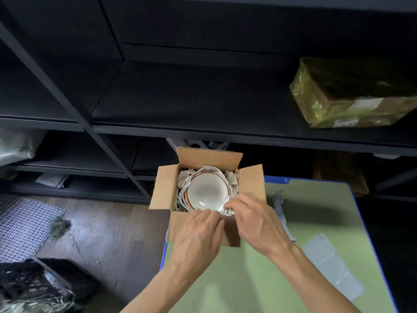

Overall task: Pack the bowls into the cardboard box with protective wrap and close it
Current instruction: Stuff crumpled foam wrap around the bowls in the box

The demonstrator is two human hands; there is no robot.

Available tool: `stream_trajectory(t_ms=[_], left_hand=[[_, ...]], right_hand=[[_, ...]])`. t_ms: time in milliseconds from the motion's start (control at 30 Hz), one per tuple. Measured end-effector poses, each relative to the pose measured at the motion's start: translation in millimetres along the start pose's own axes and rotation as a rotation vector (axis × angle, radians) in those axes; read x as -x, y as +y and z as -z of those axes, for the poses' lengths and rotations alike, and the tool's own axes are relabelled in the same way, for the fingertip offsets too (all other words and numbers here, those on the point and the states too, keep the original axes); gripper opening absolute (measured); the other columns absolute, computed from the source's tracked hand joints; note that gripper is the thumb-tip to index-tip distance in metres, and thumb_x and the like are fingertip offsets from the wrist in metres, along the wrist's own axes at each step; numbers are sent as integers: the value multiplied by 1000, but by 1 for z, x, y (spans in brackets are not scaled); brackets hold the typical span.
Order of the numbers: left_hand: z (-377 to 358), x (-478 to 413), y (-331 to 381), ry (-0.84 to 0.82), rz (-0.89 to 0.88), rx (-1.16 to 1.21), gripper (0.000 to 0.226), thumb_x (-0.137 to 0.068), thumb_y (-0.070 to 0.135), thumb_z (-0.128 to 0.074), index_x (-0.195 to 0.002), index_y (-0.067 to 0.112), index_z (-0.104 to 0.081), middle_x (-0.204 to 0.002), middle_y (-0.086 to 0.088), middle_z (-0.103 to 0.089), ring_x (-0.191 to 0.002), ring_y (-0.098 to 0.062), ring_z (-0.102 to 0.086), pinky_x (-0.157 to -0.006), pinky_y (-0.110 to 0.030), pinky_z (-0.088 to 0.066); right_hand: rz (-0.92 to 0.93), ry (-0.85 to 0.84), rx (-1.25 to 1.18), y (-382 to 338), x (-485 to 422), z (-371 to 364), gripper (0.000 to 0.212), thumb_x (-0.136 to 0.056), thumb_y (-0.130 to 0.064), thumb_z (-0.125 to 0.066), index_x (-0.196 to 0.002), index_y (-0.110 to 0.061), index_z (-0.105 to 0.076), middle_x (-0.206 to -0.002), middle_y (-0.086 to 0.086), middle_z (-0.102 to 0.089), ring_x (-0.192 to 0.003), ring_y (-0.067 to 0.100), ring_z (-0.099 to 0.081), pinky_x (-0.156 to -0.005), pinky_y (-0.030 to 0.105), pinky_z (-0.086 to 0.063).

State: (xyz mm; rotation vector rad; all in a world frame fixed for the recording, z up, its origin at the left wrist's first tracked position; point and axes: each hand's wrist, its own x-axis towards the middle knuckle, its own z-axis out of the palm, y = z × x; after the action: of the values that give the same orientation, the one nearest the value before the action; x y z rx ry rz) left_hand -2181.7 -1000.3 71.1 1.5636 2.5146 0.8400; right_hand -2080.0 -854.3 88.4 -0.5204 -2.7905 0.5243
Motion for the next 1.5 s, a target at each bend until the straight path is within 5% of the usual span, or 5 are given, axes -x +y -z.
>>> stream_trajectory(t_ms=[333, 567, 833, 1167, 1500], left_hand=[[-53, 31, 56, -319, -139, 94, 24, -103, 37, -37, -96, 27, -57, -84, 9, -56, -72, -15, -55, -57, -30, -40], [-97, 44, 62, -546, -61, 2, 39, -101, 37, -32, -135, 27, -48, -133, 5, -49, -116, -19, -52, -91, -32, -48], [-113, 34, 66, -551, 38, -65, 42, -103, 37, -33, -144, 27, -38, -139, 5, -42, -119, -16, -48, -89, -29, -46], [-119, 50, 77, -561, 98, -13, 44, -103, 35, -34, -146, 28, -35, -140, 4, -42, -121, -19, -47, -88, -33, -48], [-122, 43, 86, -503, 60, 46, 45, -101, 33, -36, -146, 28, -35, -135, 4, -46, -116, -20, -50, -91, -37, -47]], right_hand=[[-114, -100, -41, 56, 88, 5, 30, -79, 0, -68, -93, -27, -66, -94, -16, -60, -87, 11, -60, -56, 25, -45], [-290, -244, 0, 99, 136, -14, 28, -88, -8, -57, -107, -26, -70, -106, -12, -65, -101, 16, -62, -68, 35, -54], [-444, -303, 26, 129, 136, -30, 51, -95, -12, -48, -143, -30, -45, -113, -2, -59, -102, 25, -62, -76, 38, -51], [-396, -433, 93, 131, 124, -54, 33, -94, -22, -48, -125, -31, -39, -102, 2, -60, -90, 28, -62, -62, 33, -37], [-486, -383, -194, 126, 147, -15, 24, -94, -19, -51, -113, -33, -58, -115, -14, -53, -96, 11, -62, -82, 30, -49]])
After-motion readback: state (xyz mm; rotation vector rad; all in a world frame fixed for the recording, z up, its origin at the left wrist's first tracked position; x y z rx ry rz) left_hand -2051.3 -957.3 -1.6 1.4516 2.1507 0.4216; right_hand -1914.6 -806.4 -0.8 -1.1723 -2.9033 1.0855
